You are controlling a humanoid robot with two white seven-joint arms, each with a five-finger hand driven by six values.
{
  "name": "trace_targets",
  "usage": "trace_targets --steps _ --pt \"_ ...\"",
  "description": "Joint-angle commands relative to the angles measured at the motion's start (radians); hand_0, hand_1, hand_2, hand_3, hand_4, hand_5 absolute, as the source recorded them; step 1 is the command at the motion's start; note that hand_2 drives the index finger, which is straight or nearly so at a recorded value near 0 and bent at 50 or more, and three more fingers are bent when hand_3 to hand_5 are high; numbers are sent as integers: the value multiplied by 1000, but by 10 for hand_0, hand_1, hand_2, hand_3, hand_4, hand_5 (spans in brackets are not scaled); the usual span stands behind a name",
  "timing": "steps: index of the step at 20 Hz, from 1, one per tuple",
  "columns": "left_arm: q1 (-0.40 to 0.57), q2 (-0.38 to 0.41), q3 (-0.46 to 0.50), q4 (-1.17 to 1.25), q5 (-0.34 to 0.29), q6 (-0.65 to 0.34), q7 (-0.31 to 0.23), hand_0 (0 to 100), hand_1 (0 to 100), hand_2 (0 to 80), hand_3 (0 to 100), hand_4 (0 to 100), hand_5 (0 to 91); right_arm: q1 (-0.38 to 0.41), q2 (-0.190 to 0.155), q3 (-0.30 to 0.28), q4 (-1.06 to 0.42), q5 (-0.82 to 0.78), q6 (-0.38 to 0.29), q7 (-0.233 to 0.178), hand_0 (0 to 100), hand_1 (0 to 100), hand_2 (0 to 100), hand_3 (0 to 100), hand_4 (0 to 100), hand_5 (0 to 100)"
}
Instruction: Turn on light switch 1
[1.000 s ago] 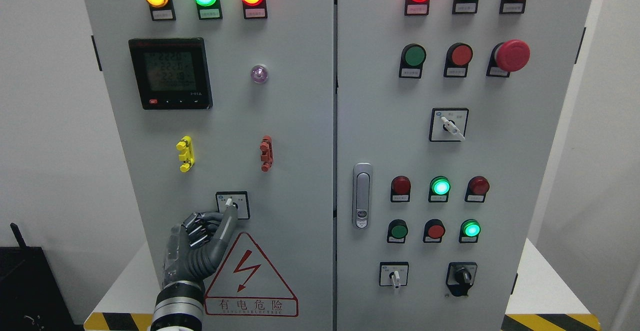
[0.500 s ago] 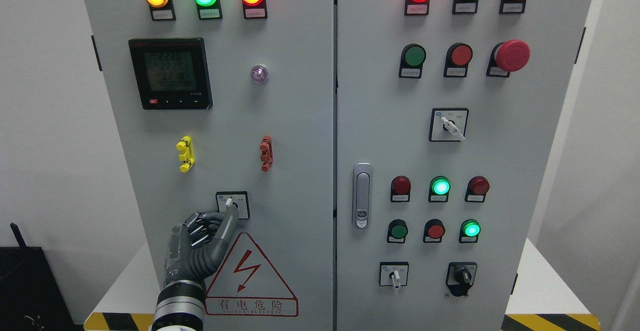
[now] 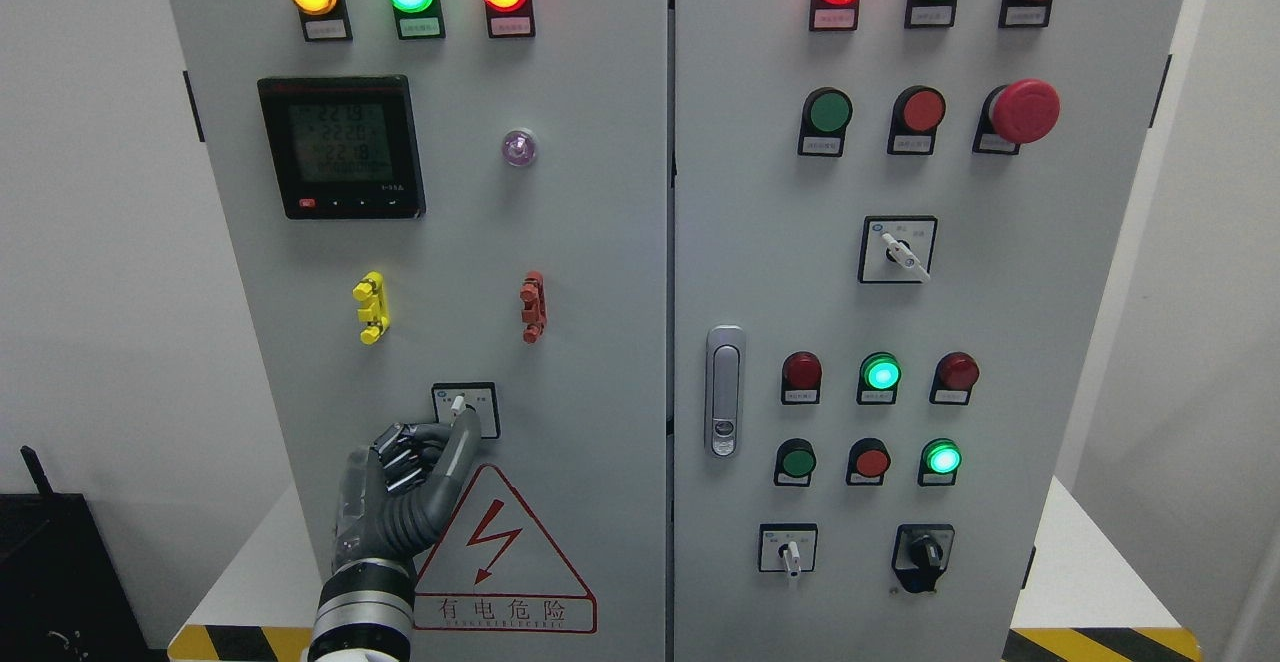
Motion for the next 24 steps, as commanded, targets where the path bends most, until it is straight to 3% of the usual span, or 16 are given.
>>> trace_targets --steps 1,10,18,24 --pt "-3 -1 -8 5 -1 0 -2 228 587 566 823 916 842 0 0 0 0 0 -1 0 305 0 0 0 0 0" --pt "-3 -1 -8 10 -1 0 -2 238 576 573 827 919 844 0 0 0 0 0 -1 0 305 0 0 0 0 0" --pt "-4 -1 -10 10 -7 0 -2 334 564 580 830 919 844 0 0 0 0 0 -1 0 305 0 0 0 0 0" --pt "-9 -1 -11 10 -7 0 -2 349 562 585 835 920 844 0 0 0 0 0 -1 0 305 0 0 0 0 0"
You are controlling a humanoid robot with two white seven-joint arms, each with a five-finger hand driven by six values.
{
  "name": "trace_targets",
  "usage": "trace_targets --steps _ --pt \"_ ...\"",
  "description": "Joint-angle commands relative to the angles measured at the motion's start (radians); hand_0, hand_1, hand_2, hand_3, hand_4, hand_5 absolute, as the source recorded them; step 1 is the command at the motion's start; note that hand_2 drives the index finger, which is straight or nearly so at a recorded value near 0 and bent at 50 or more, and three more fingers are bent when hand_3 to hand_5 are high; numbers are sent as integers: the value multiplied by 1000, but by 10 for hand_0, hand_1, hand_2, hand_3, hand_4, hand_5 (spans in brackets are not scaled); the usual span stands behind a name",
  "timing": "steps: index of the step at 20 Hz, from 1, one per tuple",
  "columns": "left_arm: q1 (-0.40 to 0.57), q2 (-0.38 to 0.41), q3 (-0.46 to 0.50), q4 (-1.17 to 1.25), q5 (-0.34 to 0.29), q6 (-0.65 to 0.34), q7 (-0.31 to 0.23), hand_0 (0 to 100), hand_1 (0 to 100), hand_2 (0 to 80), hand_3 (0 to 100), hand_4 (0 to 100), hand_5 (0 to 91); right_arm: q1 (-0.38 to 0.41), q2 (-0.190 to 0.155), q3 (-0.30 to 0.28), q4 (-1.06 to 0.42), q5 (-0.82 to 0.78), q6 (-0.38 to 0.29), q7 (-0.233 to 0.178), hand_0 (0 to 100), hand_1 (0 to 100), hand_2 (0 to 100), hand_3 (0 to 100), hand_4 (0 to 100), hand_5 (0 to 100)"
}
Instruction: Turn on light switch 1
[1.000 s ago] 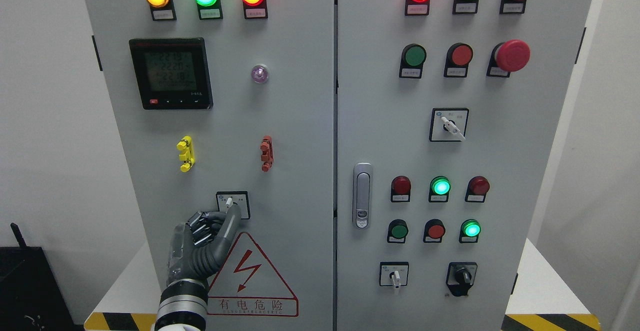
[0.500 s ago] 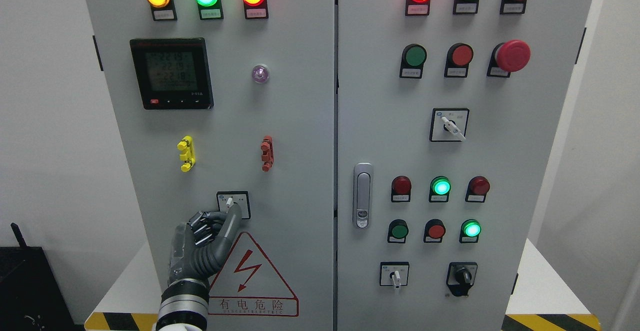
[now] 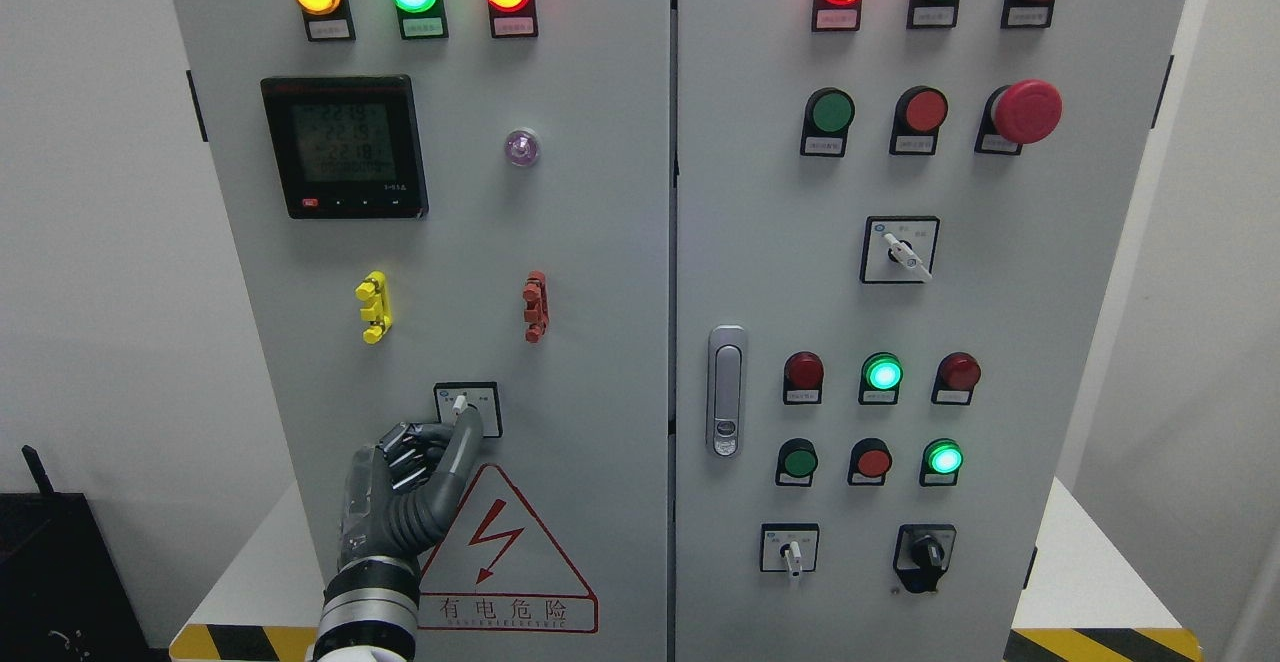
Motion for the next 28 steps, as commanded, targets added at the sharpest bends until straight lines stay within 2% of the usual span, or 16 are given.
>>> trace_targets --steps 1,10,17,28 --pt "-3 0 -3 2 -2 0 -5 350 561 586 835 920 844 0 0 0 0 0 -1 0 305 0 0 0 0 0" --pt "-3 0 -3 5 -5 0 -5 355 558 590 836 922 845 0 0 0 0 0 -1 0 305 0 0 0 0 0" --pt "-3 0 -3 3 -5 0 -5 375 507 590 837 922 845 0 0 0 0 0 -1 0 305 0 0 0 0 0" --pt "-2 -2 -3 3 -5 0 -5 391 506 594 842 923 845 0 0 0 0 2 -1 0 305 0 0 0 0 0"
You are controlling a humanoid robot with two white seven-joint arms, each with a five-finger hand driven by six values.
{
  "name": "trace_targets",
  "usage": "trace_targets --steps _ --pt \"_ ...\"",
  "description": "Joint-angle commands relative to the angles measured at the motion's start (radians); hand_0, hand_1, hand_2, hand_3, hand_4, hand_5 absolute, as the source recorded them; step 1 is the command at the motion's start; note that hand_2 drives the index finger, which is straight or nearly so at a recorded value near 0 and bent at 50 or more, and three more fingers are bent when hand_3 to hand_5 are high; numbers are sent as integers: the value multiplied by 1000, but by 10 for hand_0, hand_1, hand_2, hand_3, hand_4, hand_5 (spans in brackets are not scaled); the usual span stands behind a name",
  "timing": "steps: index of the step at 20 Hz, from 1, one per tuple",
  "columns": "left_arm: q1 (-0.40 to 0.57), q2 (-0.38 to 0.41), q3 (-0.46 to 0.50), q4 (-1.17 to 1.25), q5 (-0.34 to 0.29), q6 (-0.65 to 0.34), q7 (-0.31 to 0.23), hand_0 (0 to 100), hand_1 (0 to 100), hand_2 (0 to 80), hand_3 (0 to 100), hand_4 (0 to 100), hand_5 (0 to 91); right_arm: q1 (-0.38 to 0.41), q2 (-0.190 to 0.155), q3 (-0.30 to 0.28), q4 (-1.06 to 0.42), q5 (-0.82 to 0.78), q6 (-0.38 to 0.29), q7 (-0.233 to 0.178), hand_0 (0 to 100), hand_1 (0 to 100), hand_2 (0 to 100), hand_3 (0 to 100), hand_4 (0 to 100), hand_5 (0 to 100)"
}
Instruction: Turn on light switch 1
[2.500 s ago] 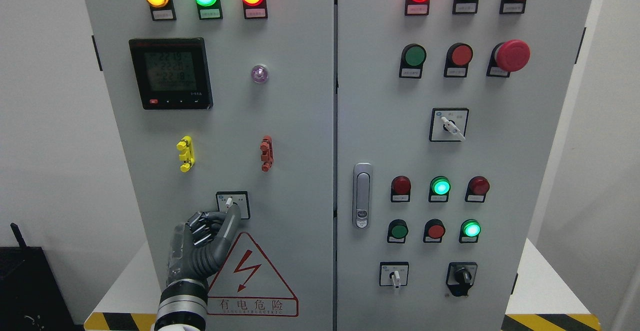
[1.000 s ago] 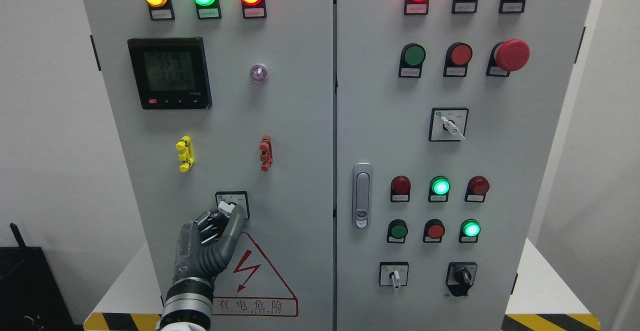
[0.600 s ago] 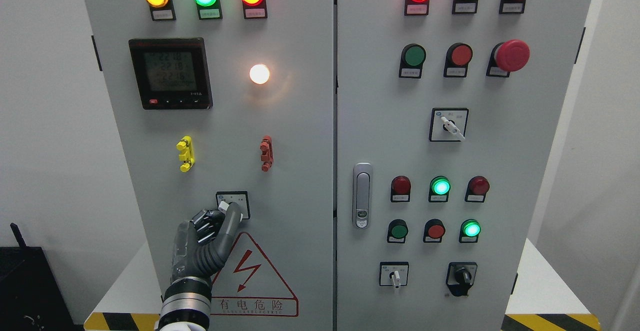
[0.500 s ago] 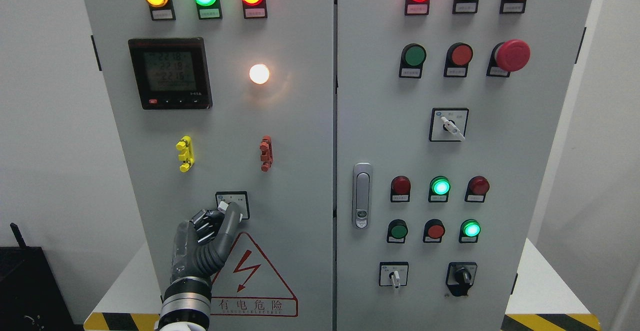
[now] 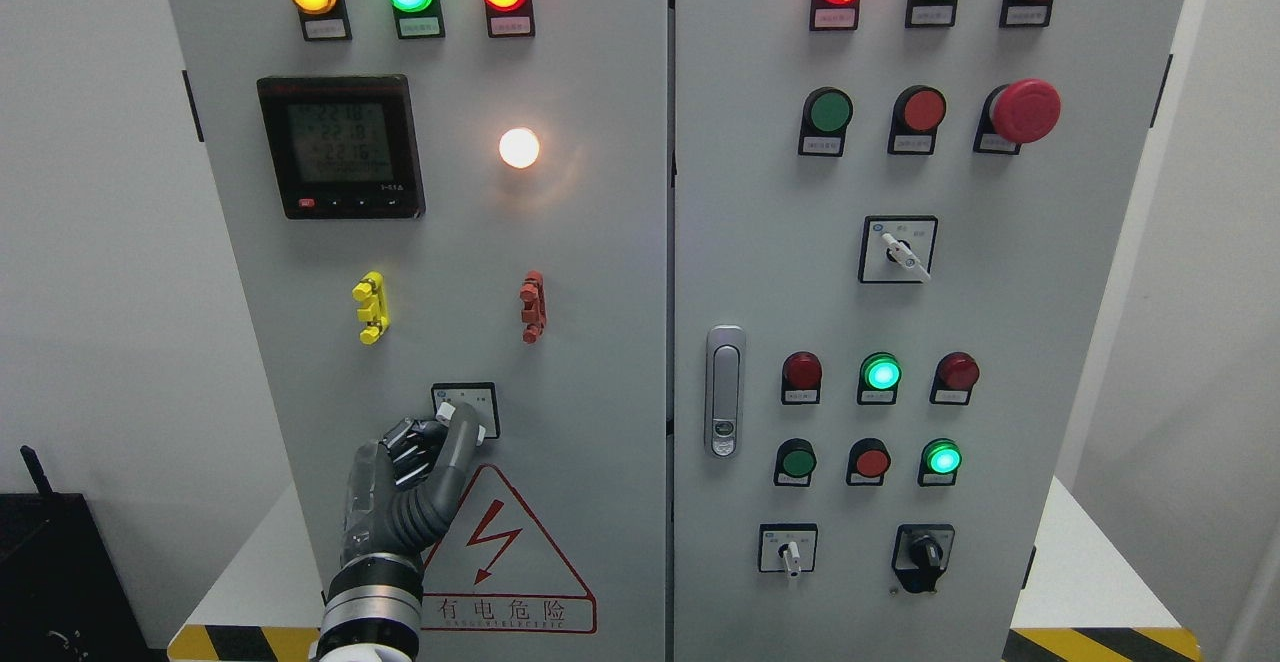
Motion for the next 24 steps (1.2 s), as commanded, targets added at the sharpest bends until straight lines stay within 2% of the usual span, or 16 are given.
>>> trace_targets --steps 1,7,12,24 --pt "1 -1 0 0 0 0 0 389 512 596 842 923 845 0 0 0 0 0 -1 0 305 0 0 0 0 0" --pt "1 -1 -2 0 2 0 0 254 509 607 851 923 845 0 0 0 0 0 -1 0 304 0 0 0 0 0" --pt "1 -1 -2 0 3 0 -1 179 494 618 861 924 844 0 0 0 0 0 -1 0 304 0 0 0 0 0" --pt "21 -1 -2 -7 3 -5 -1 122 489 625 868 928 843 0 0 0 0 0 -1 0 305 0 0 0 0 0"
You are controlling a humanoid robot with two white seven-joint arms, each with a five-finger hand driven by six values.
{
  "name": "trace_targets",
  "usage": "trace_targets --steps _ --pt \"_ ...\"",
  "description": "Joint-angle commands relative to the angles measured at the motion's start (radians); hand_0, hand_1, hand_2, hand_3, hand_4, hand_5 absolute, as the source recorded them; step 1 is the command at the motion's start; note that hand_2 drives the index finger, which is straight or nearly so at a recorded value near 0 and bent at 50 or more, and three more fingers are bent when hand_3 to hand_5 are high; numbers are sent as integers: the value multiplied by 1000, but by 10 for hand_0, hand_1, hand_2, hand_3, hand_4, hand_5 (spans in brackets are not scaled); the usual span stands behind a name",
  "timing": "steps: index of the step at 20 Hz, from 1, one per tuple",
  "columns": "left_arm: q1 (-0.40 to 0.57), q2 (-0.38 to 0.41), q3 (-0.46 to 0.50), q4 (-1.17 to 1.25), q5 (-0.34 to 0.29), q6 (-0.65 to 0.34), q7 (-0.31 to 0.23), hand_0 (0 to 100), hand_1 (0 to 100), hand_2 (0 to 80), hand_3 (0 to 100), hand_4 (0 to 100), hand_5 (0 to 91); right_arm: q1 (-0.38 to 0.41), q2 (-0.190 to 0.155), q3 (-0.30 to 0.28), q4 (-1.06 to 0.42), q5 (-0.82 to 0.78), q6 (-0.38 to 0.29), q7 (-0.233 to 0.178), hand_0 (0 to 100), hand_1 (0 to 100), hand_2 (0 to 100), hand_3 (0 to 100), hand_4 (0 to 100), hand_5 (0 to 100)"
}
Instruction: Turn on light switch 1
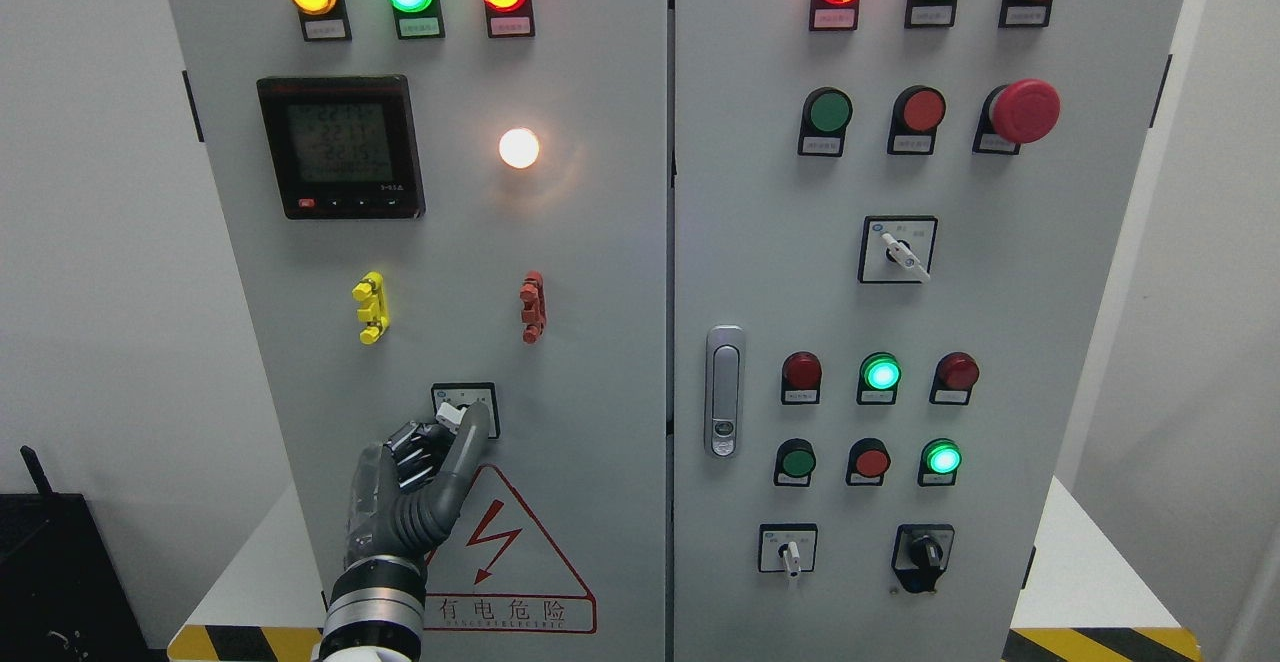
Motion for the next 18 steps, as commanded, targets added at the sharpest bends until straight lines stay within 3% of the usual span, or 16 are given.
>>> trace_targets --steps 1,8,14,18 --pt "19 0 0 -8 0 -7 -2 121 489 625 869 929 843 0 0 0 0 0 -1 0 305 0 0 0 0 0" --pt "80 -1 0 -25 0 -44 -5 124 484 627 873 931 847 0 0 0 0 0 -1 0 305 0 0 0 0 0" --pt "210 2 0 -48 -1 -223 -6 119 474 608 876 934 848 0 0 0 0 0 -1 0 305 0 0 0 0 0" --pt "385 6 18 -36 -3 -469 -38 124 438 576 906 946 851 0 0 0 0 0 -1 0 305 0 0 0 0 0"
